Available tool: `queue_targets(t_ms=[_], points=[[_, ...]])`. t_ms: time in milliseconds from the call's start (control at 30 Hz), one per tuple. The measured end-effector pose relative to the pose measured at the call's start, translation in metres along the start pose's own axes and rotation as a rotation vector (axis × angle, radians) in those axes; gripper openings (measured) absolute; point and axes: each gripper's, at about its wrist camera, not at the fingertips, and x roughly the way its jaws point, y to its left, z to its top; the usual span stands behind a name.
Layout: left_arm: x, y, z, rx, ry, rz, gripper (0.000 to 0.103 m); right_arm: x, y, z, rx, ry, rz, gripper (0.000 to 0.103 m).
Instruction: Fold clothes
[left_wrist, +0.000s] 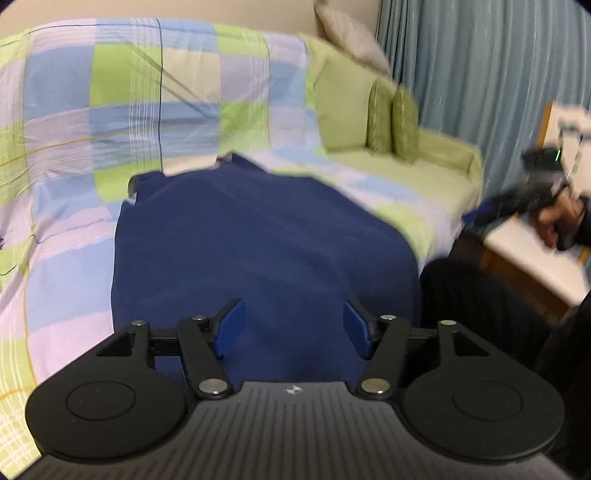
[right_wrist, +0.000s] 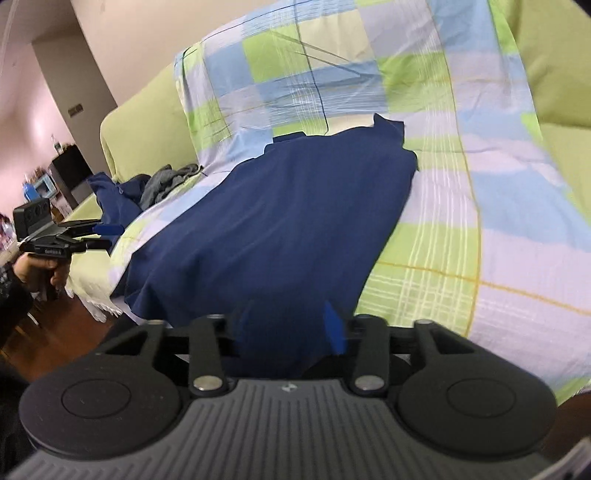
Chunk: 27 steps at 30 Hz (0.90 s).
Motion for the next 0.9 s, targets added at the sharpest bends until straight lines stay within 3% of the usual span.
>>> queue_targets(t_ms=[133, 233, 333, 533, 700, 767, 800, 833, 900], points=[[0.006, 0.003, -0.024, -0.067, 0.050, 0.090, 0.065, 0.021, 0.012, -0.008, -0.031, 0.060, -0.050, 0.049], [0.002, 0.018, -0.036, -0.151, 0.040, 0.163, 0.066, 0.035, 0.002, -0.016, 0.033, 0.072, -0.057, 0.051], [-0.002, 0.033, -0.044, -0.235, 0.020, 0.217, 0.077, 0.051, -0.016, -0.023, 0.150, 0.071, -0.074, 0.051], [0.004, 0.056, -0.057, -0.409, 0.056, 0.101, 0.077, 0.093, -0.030, -0.031, 0.238, 0.087, -0.119, 0.052], [0.007, 0.082, -0.060, -0.576, 0.103, -0.010, 0.077, 0.111, -0.041, -0.051, 0.319, 0.108, -0.089, 0.052], [0.011, 0.090, -0.062, -0.630, 0.123, -0.043, 0.074, 0.115, -0.045, -0.058, 0.359, 0.103, -0.067, 0.052], [0.020, 0.095, -0.066, -0.665, 0.163, -0.067, 0.065, 0.117, -0.048, -0.063, 0.381, 0.100, -0.049, 0.053], [0.027, 0.095, -0.068, -0.670, 0.200, -0.085, 0.051, 0.122, -0.049, -0.067, 0.388, 0.103, -0.034, 0.054], [0.032, 0.092, -0.069, -0.657, 0.213, -0.100, 0.035, 0.131, -0.049, -0.073, 0.378, 0.116, -0.017, 0.054]])
